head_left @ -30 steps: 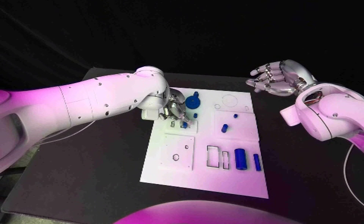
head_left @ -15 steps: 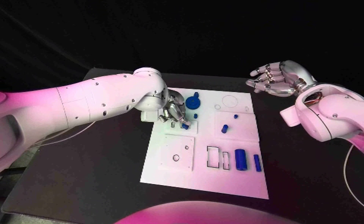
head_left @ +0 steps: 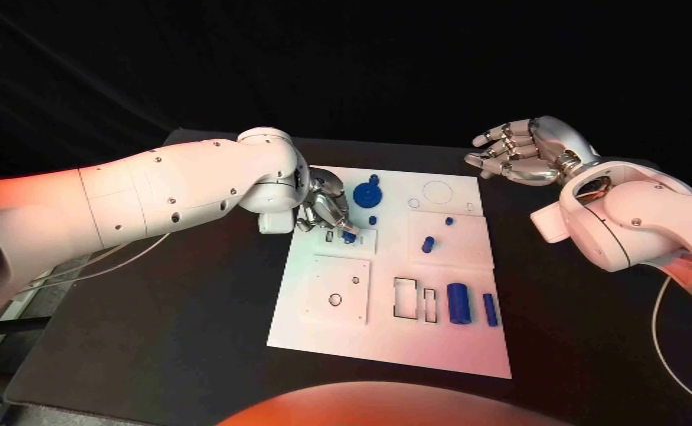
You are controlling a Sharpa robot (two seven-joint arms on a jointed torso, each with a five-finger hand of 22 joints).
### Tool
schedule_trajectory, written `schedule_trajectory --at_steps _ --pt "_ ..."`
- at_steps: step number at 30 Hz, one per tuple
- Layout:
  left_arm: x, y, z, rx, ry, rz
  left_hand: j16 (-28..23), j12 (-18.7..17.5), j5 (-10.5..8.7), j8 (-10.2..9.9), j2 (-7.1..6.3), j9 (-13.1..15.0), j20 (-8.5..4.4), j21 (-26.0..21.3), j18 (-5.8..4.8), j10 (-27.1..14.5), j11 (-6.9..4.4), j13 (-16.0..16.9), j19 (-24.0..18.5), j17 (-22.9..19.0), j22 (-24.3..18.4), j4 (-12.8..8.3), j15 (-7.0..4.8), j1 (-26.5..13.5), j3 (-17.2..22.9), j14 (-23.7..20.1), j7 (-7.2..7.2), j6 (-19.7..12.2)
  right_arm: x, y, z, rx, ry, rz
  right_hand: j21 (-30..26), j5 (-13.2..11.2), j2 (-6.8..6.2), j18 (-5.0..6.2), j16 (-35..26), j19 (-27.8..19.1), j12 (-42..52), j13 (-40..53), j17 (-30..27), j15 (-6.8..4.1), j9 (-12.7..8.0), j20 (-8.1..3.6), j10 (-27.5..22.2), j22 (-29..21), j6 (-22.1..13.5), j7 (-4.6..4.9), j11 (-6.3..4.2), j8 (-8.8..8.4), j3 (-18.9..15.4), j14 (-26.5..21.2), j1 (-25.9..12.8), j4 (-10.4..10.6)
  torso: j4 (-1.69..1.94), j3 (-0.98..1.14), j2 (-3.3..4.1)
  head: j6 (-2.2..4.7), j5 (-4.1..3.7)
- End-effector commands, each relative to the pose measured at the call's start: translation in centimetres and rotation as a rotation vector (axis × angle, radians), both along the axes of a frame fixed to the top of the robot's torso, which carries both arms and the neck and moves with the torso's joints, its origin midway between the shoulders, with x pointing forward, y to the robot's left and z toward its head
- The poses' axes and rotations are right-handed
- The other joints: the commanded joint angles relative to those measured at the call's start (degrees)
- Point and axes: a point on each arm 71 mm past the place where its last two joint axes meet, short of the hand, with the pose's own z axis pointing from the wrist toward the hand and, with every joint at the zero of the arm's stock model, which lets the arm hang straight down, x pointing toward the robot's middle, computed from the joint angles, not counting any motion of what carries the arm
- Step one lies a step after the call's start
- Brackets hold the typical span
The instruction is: Assemble the parts on the task board
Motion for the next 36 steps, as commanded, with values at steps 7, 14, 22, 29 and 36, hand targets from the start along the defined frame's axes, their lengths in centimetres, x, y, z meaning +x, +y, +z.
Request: schedule_trajectory --at_steps 7,14,22,29,36 --pt "0.0 -0.2 0.2 0.045 -0.16 -0.005 0.4 0.5 0.31 0.2 -1.29 0.3 -0.52 0.8 -1.28 1.3 -0.21 0.7 0.8 1.5 0.9 -12.7 -0.61 -2.0 14.2 2.8 -0.45 1.2 -0.1 0.1 -0.1 0.002 0.001 0.019 -0.3 0.4 0.23 0.26 -0.4 0.1 -0.1 -0.1 -0.1 0.14 -0.1 0.08 0.4 -0.1 -0.2 1.23 0.22 0.35 -0.3 0.3 0.1 0.0 0.0 0.0 -0.05 -0.28 0.17" --pt "-0.2 -0.4 -0.6 0.068 -0.205 -0.006 0.4 1.0 0.86 0.1 -2.01 0.3 -0.67 1.2 -1.41 2.3 -0.43 1.6 1.3 1.5 1.6 -13.6 -0.8 -2.7 15.3 2.8 -0.67 2.0 -0.1 0.1 -0.2 0.002 0.002 0.018 -0.3 0.5 0.29 0.26 -0.4 0.1 -0.1 -0.2 -0.1 0.15 -0.2 0.09 0.3 -0.2 -0.2 1.24 0.24 0.37 -0.3 0.4 0.0 0.0 -0.13 -0.06 -0.07 -0.26 0.28" --pt "-0.3 -0.6 -1.0 0.087 -0.222 -0.017 0.4 1.2 1.37 -0.1 -2.47 0.2 -0.8 1.4 -1.52 3.0 -0.59 2.2 1.7 1.5 2.2 -14.1 -0.95 -3.2 15.9 2.9 -0.82 2.7 0.0 0.0 -0.2 0.001 0.004 0.015 -0.3 0.6 0.33 0.26 -0.5 0.2 -0.1 -0.3 -0.2 0.16 -0.2 0.09 0.3 -0.3 -0.3 1.25 0.24 0.4 -0.4 0.4 0.0 0.1 -0.15 -0.04 -0.07 -0.26 0.41" --pt "-0.4 -0.8 -1.2 0.102 -0.216 -0.033 0.4 1.3 1.7 -0.2 -2.62 0.2 -0.85 1.5 -1.55 3.3 -0.65 2.3 1.8 1.5 2.4 -14.4 -1.02 -3.4 16.2 2.9 -0.89 2.9 0.0 0.0 -0.3 -0.001 0.007 0.014 -0.4 0.8 0.41 0.26 -0.7 0.2 -0.1 -0.5 -0.2 0.17 -0.3 0.1 0.4 -0.4 -0.3 1.25 0.25 0.47 -0.4 0.4 -0.2 0.1 -0.12 -0.06 0.0 -0.27 0.47" --pt "-0.5 -0.9 -1.3 0.117 -0.207 -0.047 0.4 1.2 1.9 -0.2 -2.65 0.1 -0.88 1.6 -1.56 3.4 -0.68 2.3 1.9 1.5 2.4 -14.4 -1.04 -3.5 16.3 2.9 -0.91 3.0 0.0 -0.1 -0.3 -0.003 0.012 0.009 -0.5 1.1 0.46 0.27 -0.8 0.3 -0.1 -0.8 -0.3 0.17 -0.3 0.11 0.4 -0.6 -0.3 1.26 0.25 0.57 -0.5 0.6 -0.6 0.1 -0.13 -0.1 0.03 -0.38 0.55"
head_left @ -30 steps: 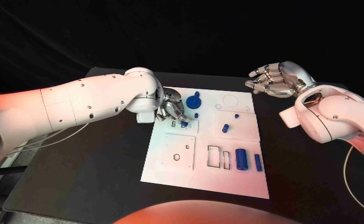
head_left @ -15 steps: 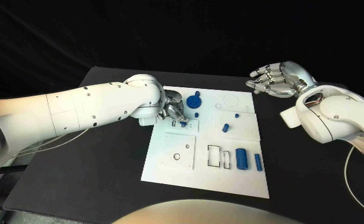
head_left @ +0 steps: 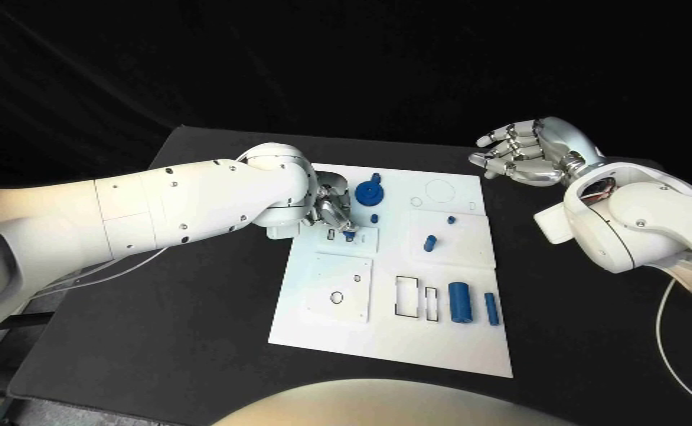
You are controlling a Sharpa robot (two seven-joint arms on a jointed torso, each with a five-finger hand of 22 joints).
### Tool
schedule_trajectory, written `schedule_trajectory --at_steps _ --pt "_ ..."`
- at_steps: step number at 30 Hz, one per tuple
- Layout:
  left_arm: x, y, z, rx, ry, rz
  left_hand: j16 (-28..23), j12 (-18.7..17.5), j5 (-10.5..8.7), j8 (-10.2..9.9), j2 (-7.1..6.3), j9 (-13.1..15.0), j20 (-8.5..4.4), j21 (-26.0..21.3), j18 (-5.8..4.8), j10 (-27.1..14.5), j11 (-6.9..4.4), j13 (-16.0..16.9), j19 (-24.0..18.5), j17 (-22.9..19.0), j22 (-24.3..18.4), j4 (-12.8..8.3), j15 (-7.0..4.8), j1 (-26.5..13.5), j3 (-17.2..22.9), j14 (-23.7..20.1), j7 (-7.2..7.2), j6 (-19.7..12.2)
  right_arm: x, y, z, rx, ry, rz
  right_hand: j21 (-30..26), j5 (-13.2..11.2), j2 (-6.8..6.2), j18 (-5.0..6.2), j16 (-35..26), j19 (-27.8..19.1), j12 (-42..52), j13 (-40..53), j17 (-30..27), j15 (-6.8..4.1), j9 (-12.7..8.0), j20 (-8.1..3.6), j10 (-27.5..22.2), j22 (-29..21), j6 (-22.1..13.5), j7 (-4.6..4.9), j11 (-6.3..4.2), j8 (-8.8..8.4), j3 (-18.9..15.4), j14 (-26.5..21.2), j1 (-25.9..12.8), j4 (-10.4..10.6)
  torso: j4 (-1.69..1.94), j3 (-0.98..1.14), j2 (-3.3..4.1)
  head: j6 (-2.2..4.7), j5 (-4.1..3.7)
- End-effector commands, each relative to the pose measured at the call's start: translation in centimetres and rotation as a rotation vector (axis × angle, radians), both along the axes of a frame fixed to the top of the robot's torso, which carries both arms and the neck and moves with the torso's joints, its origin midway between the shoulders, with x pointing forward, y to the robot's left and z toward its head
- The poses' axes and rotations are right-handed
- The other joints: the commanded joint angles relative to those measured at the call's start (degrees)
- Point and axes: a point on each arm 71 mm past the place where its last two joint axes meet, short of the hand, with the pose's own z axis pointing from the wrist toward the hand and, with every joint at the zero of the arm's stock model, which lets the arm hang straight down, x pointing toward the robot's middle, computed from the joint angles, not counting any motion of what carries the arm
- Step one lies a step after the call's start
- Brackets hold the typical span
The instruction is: Assemble the parts on the task board
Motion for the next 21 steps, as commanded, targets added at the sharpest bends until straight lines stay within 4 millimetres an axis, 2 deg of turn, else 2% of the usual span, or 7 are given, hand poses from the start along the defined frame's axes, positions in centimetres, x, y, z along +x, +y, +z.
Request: schedule_trajectory --at_steps 1,5,9,21 --pt "-0.07 -0.17 -0.06 0.018 -0.001 -0.023 0.4 0.1 0.45 -0.2 0.06 0.0 0.04 0.4 -0.66 0.5 -0.08 0.0 0.6 1.5 0.1 -11.9 -0.44 -0.7 12.4 2.7 -0.21 0.7 -0.03 0.1 -0.06 -0.003 0.005 0.013 -0.3 0.2 0.2 0.27 -0.3 0.3 -0.1 0.0 -0.1 -0.03 0.0 0.11 0.2 0.0 -0.3 1.26 0.05 0.35 -0.4 0.4 -0.3 -0.1 -0.01 -0.04 0.06 -0.13 0.04" --pt "-0.09 -0.15 -0.11 0.031 -0.001 -0.03 0.4 0.2 0.9 -0.2 -0.05 0.0 -0.01 0.4 -0.66 0.8 -0.14 0.2 0.6 1.5 0.1 -12.1 -0.48 -1.0 12.5 2.7 -0.27 0.9 -0.03 0.09 -0.08 -0.004 0.007 0.014 -0.3 0.3 0.21 0.27 -0.3 0.3 0.0 -0.1 -0.1 -0.03 -0.1 0.11 0.2 -0.1 -0.3 1.25 0.05 0.4 -0.4 0.4 -0.4 -0.1 -0.04 0.0 0.06 -0.16 0.41" --pt "-0.06 -0.13 -0.14 0.043 -0.008 -0.035 0.4 0.0 1.26 -0.3 -0.11 0.1 -0.05 0.4 -0.67 0.7 -0.17 -0.2 0.6 1.5 0.2 -12.2 -0.52 -1.2 12.7 2.7 -0.31 1.1 0.0 0.08 -0.1 -0.008 0.006 0.019 -0.5 1.7 0.25 0.27 -0.8 0.5 0.1 -0.8 -0.2 -0.05 -0.3 0.11 0.3 -0.6 -0.3 1.21 0.03 0.68 -0.5 0.6 -0.6 -0.1 -0.01 0.0 0.04 -0.22 0.41" --pt "-0.09 -0.05 -0.25 0.06 -0.001 -0.043 0.4 -0.1 1.55 -0.3 -0.15 0.1 -0.07 0.4 -0.67 0.8 -0.21 -0.2 0.6 1.5 0.1 -12.3 -0.55 -1.3 12.8 2.7 -0.35 1.2 0.01 0.11 -0.12 -0.016 0.003 0.027 -0.6 2.2 0.25 0.27 -1.0 0.6 0.1 -1.1 -0.3 -0.05 -0.4 0.11 0.3 -0.8 -0.2 1.21 0.01 0.77 -0.5 0.7 -0.7 -0.1 -0.04 0.0 0.04 -0.4 0.45"
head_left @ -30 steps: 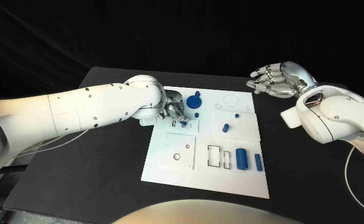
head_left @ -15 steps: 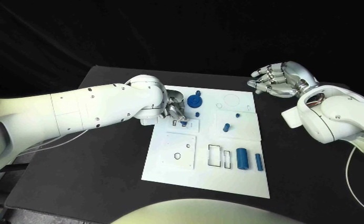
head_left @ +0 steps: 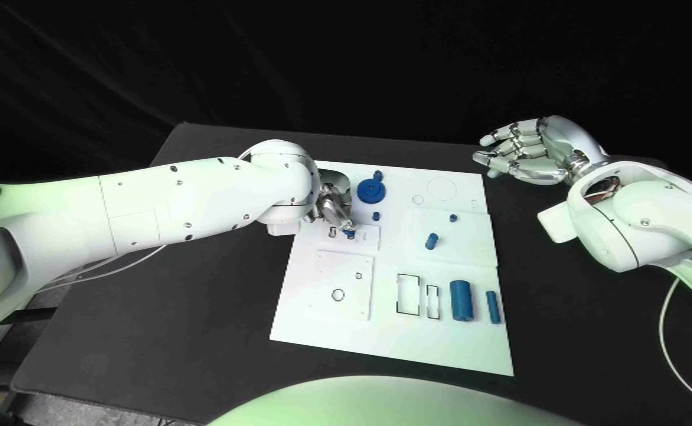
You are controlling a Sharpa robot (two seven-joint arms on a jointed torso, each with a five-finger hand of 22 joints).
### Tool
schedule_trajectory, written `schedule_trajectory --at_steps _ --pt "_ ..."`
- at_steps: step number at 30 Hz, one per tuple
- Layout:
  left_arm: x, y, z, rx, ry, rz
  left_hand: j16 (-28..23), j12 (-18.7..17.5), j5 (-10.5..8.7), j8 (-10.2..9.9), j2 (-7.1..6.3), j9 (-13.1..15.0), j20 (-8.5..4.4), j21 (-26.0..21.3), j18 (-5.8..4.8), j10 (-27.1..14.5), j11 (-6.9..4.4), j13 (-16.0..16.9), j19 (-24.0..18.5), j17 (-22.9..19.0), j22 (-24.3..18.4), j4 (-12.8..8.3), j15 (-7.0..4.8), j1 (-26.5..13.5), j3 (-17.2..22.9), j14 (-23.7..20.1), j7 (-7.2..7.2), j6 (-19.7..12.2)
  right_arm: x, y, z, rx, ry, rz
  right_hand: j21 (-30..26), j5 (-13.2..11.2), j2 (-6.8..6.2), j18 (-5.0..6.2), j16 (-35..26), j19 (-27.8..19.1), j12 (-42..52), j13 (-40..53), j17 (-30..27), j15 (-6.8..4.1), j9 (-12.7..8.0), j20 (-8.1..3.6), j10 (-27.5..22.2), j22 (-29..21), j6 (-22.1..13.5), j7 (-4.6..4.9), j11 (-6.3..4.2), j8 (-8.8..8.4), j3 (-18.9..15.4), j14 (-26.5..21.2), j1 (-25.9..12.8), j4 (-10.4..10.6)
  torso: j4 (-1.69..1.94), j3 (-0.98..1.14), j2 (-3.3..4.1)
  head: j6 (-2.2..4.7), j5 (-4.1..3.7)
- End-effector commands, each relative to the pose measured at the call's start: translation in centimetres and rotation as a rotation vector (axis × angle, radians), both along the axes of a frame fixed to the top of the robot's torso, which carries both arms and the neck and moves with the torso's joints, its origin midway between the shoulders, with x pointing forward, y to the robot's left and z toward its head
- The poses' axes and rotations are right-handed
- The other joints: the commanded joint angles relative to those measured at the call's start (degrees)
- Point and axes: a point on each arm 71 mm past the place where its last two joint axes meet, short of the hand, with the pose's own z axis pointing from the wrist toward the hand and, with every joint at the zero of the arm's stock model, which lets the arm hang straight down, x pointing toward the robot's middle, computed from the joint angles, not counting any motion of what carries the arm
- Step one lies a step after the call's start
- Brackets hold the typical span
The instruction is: Assemble the parts on the task board
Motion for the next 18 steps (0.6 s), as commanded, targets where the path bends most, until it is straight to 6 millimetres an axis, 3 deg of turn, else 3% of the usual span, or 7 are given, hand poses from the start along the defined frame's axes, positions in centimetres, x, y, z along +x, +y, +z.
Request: schedule_trajectory --at_steps 1,18 --pt "-0.16 -0.01 -0.2 0.027 0.015 -0.023 0.4 -0.1 0.39 -0.1 0.31 0.0 0.13 0.2 -0.68 0.3 -0.11 0.0 0.4 1.5 0.0 -12.3 -0.35 -0.4 12.7 2.9 -0.11 0.4 -0.07 0.25 -0.08 -0.012 0.002 0.028 -0.3 0.2 -0.02 0.28 -0.3 0.4 0.2 -0.1 -0.1 -0.04 -0.1 -0.1 0.3 -0.1 -0.2 1.19 0.0 0.16 -0.3 0.3 -0.4 0.0 0.01 0.01 0.0 0.01 0.03" --pt "-0.32 -0.03 -0.31 0.04 0.033 -0.039 0.4 -0.1 0.75 -0.1 0.26 0.1 0.1 0.3 -0.7 0.3 -0.15 -0.1 0.4 1.5 0.1 -12.4 -0.39 -0.6 12.9 2.9 -0.15 0.5 -0.17 0.52 -0.38 -0.013 0.008 0.039 -0.4 0.8 0.08 0.27 -0.6 0.5 0.2 -0.5 -0.2 -0.06 -0.2 -0.12 0.4 -0.4 0.0 1.12 -0.04 0.46 -0.1 0.4 -0.5 0.0 0.01 0.03 -0.02 -0.19 0.17"
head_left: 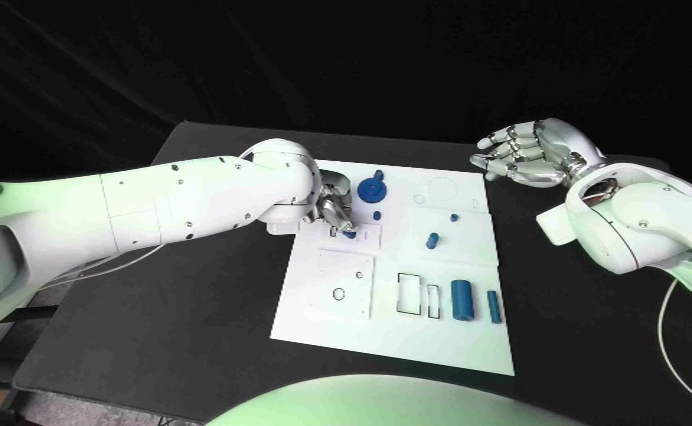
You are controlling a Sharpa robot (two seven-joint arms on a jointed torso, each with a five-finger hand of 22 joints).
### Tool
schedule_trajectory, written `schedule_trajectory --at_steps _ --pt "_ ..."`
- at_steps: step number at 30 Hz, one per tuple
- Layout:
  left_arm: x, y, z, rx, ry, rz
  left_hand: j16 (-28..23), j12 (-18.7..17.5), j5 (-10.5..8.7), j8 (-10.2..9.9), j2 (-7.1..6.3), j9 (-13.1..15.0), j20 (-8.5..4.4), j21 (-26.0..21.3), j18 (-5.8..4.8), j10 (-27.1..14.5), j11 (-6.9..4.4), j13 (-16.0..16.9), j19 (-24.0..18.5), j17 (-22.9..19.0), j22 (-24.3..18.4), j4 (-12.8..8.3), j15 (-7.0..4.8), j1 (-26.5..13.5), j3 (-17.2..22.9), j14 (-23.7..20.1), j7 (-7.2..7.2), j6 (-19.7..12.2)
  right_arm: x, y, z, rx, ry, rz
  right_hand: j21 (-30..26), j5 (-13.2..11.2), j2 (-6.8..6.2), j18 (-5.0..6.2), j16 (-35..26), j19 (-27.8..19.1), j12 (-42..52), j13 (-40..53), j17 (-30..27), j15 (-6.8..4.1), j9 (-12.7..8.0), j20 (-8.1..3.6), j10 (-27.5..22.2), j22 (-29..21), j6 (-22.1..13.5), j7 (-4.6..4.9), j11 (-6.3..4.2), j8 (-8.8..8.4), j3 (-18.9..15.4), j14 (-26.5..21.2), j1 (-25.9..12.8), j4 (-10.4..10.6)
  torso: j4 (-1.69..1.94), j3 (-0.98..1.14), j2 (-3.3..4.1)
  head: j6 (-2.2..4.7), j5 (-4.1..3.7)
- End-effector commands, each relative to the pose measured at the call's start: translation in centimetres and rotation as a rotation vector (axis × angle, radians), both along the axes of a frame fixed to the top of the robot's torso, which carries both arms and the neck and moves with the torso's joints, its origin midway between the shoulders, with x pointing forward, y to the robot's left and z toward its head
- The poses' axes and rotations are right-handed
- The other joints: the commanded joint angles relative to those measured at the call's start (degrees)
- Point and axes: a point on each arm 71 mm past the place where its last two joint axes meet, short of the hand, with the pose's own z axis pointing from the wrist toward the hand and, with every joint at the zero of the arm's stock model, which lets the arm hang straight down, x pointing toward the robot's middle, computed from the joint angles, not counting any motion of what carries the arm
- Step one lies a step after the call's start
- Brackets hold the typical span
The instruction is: Assemble the parts on the task board
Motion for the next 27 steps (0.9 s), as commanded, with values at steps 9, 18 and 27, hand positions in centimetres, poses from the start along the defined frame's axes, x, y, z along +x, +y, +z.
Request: schedule_trajectory --at_steps 9,18,27 --pt "-0.17 -0.04 -0.21 0.021 0.021 -0.018 0.4 -0.1 0.47 0.1 0.57 0.1 0.08 0.3 -0.7 0.4 -0.17 -0.1 0.5 1.5 0.1 -12.5 -0.41 0.1 12.9 2.9 -0.01 0.3 -0.05 0.18 -0.05 -0.007 -0.005 0.019 -0.4 1.1 0.17 0.26 -0.7 0.3 0.3 -0.5 -0.2 -0.03 -0.2 0.12 0.3 -0.4 -0.1 1.15 -0.02 0.37 0.1 0.4 -0.5 0.0 0.0 0.03 0.01 -0.08 0.09" --pt "-0.18 -0.31 -0.3 0.015 0.035 -0.022 0.4 0.0 0.61 0.1 0.54 0.1 0.06 0.3 -0.72 0.6 -0.17 0.2 0.5 1.5 0.2 -12.4 -0.42 -0.2 12.9 2.9 -0.02 0.4 -0.07 0.1 -0.02 -0.006 -0.009 0.014 -0.6 0.9 0.2 0.25 -1.0 0.4 0.4 -0.9 -0.2 0.03 -0.4 0.16 0.3 -0.7 -0.2 1.22 0.06 0.53 0.1 0.5 -1.2 0.1 0.01 0.04 0.06 -0.25 0.05" --pt "-0.07 -0.46 -0.47 0.001 0.048 -0.013 0.4 -0.1 -0.55 0.1 1.09 0.7 -0.04 0.1 -0.75 1.3 -0.61 0.0 0.4 1.5 0.2 -9.5 -0.72 -5.8 10.9 2.9 -0.71 1.1 -0.07 -0.01 -0.02 -0.004 -0.009 0.01 -0.7 0.7 0.24 0.25 -1.1 0.4 0.4 -1.1 -0.3 0.05 -0.5 0.18 0.2 -0.8 -0.2 1.23 0.08 0.61 0.0 0.5 -1.6 0.1 -0.07 0.07 0.03 -0.34 -0.03"
